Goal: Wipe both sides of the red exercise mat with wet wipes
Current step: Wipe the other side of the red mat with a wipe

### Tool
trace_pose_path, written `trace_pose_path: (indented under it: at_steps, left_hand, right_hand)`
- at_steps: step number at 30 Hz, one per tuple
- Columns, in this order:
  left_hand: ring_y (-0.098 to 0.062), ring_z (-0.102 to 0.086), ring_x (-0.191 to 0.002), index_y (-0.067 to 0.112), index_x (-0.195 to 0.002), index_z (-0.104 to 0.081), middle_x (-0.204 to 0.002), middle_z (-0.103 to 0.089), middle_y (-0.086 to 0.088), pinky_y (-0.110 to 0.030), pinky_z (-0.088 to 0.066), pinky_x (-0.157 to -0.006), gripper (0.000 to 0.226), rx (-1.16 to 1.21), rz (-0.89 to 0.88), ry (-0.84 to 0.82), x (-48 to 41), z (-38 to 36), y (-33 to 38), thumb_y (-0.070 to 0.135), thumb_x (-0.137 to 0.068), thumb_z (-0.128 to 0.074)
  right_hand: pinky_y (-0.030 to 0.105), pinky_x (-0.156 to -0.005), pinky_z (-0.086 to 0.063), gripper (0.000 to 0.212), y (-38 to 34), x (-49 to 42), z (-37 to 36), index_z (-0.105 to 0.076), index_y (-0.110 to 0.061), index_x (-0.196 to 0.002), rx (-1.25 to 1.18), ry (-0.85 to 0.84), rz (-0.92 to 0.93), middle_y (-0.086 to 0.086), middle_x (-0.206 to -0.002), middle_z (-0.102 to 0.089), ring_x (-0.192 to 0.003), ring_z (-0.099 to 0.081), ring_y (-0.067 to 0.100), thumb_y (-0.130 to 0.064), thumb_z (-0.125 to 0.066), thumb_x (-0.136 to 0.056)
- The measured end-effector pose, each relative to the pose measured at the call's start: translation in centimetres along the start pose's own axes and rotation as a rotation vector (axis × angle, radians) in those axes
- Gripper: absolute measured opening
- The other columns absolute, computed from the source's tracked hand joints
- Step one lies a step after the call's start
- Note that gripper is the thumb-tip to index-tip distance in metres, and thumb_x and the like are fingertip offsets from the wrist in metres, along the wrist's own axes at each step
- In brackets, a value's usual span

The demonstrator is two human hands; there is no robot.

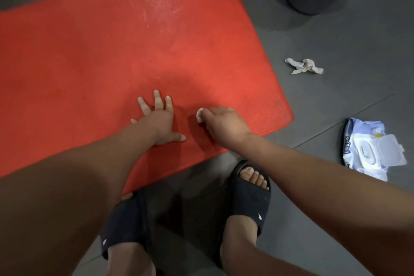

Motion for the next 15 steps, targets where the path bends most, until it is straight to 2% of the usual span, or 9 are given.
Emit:
trace_pose_path:
  at_steps: [3, 6, 10, 12, 13, 15]
  left_hand:
    - [-0.056, 0.031, -0.141, 0.019, -0.157, 0.024, -0.156, 0.044, -0.01, -0.077, -0.018, -0.111, 0.14, -0.043, -0.006, -0.003, -0.7, 0.1, -0.3, 0.068, -0.073, -0.077]
    - [-0.061, 0.03, -0.139, 0.015, -0.156, 0.025, -0.156, 0.042, -0.019, -0.073, -0.011, -0.116, 0.143, -0.114, -0.013, 0.002, -1.3, 0.1, -0.4, 0.072, -0.071, -0.075]
    - [-0.058, 0.018, -0.145, 0.021, -0.159, 0.018, -0.162, 0.032, -0.016, -0.057, -0.007, -0.124, 0.127, -0.136, -0.028, 0.012, -0.1, 1.3, -0.9, 0.063, -0.081, -0.073]
    - [-0.049, 0.001, -0.152, 0.018, -0.163, 0.001, -0.167, 0.013, -0.02, -0.05, -0.012, -0.125, 0.112, -0.166, -0.054, 0.038, 1.2, 2.2, -1.2, 0.059, -0.086, -0.068]
    - [-0.043, -0.012, -0.153, 0.012, -0.162, -0.011, -0.167, -0.004, -0.023, -0.046, -0.018, -0.124, 0.101, -0.176, -0.067, 0.049, 2.1, 2.4, -1.3, 0.057, -0.089, -0.066]
    - [-0.034, -0.042, -0.142, 0.007, -0.151, -0.039, -0.155, -0.041, -0.021, -0.04, -0.036, -0.115, 0.076, -0.15, -0.097, 0.097, 3.8, 2.7, -1.2, 0.05, -0.093, -0.063]
  right_hand:
    - [0.038, -0.075, -0.04, 0.023, 2.0, 0.6, 1.5, -0.06, -0.027, -0.106, 0.069, -0.069, -0.014, 0.003, -0.089, -0.066, -0.084, -0.063, 0.032, -0.022, -0.055, -0.084]
    - [0.039, -0.082, -0.042, 0.027, 3.9, 1.0, 2.6, -0.057, -0.027, -0.111, 0.071, -0.118, -0.091, 0.004, -0.096, -0.066, -0.093, -0.063, 0.032, -0.022, -0.055, -0.085]
    - [0.043, -0.082, -0.048, 0.028, 5.3, 0.4, 3.9, -0.057, -0.016, -0.116, 0.012, -0.097, -0.2, 0.011, -0.1, -0.067, -0.095, -0.063, 0.036, -0.022, -0.056, -0.088]
    - [0.044, -0.079, -0.049, 0.025, 5.7, 0.3, 4.5, -0.057, -0.014, -0.116, -0.057, -0.082, -0.245, 0.015, -0.102, -0.068, -0.096, -0.063, 0.039, -0.021, -0.054, -0.092]
    - [0.044, -0.077, -0.049, 0.024, 5.8, 0.2, 5.0, -0.057, -0.013, -0.116, -0.085, -0.081, -0.267, 0.017, -0.103, -0.068, -0.096, -0.063, 0.039, -0.02, -0.053, -0.094]
    - [0.043, -0.075, -0.049, 0.021, 5.9, 0.2, 5.9, -0.058, -0.012, -0.115, -0.12, -0.078, -0.292, 0.016, -0.1, -0.07, -0.094, -0.064, 0.039, -0.018, -0.051, -0.096]
Point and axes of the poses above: each hand's wrist, its own x-axis away from the middle knuckle, its own z-axis out of the back of the hand, y = z × x, the point moved 8 cm from there along -x, towards the middle knuckle
